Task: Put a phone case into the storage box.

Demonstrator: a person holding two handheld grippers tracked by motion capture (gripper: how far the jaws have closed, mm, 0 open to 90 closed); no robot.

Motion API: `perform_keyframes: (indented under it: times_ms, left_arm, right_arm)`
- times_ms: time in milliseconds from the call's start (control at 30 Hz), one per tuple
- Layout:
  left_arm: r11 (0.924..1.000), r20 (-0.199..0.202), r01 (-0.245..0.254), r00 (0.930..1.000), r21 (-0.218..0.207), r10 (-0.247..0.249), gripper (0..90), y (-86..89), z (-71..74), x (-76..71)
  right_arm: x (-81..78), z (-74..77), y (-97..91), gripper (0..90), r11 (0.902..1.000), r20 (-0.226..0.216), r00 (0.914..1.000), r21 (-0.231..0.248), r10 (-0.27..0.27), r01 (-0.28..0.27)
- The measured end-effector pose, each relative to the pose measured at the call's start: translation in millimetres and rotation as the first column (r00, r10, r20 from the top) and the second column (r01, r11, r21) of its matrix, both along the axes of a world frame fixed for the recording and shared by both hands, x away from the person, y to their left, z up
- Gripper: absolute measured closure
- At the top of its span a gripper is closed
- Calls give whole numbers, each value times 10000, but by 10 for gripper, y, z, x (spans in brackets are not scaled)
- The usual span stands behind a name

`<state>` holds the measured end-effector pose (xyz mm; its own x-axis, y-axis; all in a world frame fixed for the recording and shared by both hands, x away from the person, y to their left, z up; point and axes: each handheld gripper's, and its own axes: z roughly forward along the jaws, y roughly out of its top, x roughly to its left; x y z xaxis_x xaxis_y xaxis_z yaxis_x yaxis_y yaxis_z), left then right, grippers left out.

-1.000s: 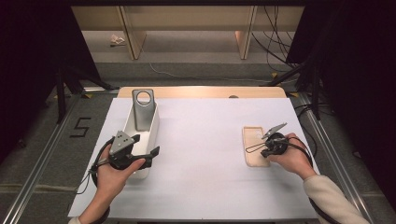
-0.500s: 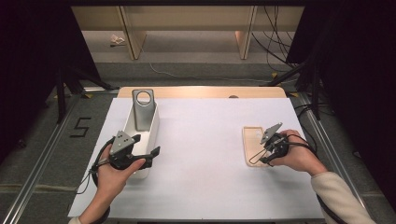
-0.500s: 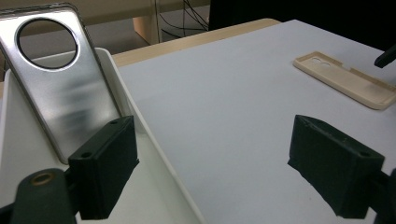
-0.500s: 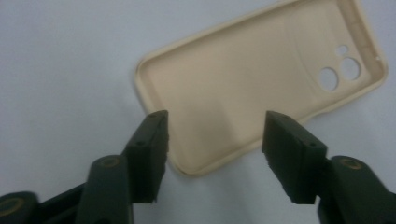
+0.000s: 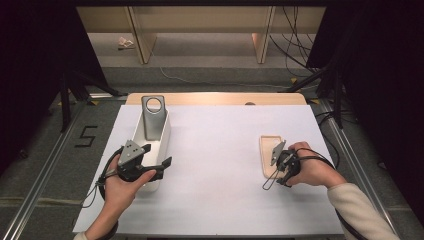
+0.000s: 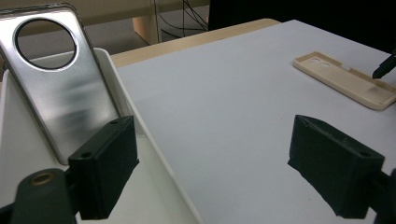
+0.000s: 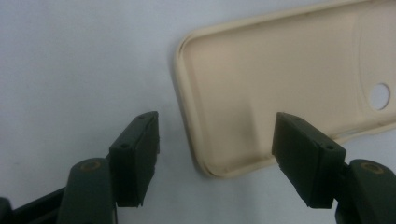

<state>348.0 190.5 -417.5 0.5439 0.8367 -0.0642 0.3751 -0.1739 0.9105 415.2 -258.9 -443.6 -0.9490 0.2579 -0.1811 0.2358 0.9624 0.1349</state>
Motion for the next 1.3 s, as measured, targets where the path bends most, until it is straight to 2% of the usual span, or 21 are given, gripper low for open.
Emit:
perform_keyframes:
  times_ms: [300,500,700,767,1000,1067,1267,1300]
  left_arm:
    - [10000,-10,15,10000,-14,-15,150,-5,-1,2]
    - [10000,-12,20,10000,-11,-20,150,-1,-2,3]
    - [10000,-2,13,10000,-35,-13,150,-1,0,2]
    - [10000,-16,34,10000,-25,-34,150,-2,-1,2]
    - [10000,-20,36,10000,-23,-36,150,-4,-1,2]
    - [10000,-15,38,10000,-23,-38,150,-4,0,1]
    - [10000,-19,43,10000,-30,-43,150,-4,-1,1]
    - [10000,-11,36,10000,-34,-36,150,-4,-1,1]
  right_arm:
    - [50,-27,71,351,9986,93,9993,-394,367,-363]
    - [88,-26,142,358,9929,253,9971,-960,724,-697]
    - [104,-57,172,365,9920,113,9967,-979,808,-793]
    - [105,-60,173,366,9903,63,9967,-1142,804,-792]
    - [122,-75,175,386,9892,-130,9951,-1081,981,-989]
    - [126,-68,186,395,9870,-228,9946,-1232,1012,-1032]
    - [127,-69,233,466,9794,-504,9904,-1503,1285,-1347]
    - [128,-74,236,488,9801,-570,9896,-1421,1320,-1389]
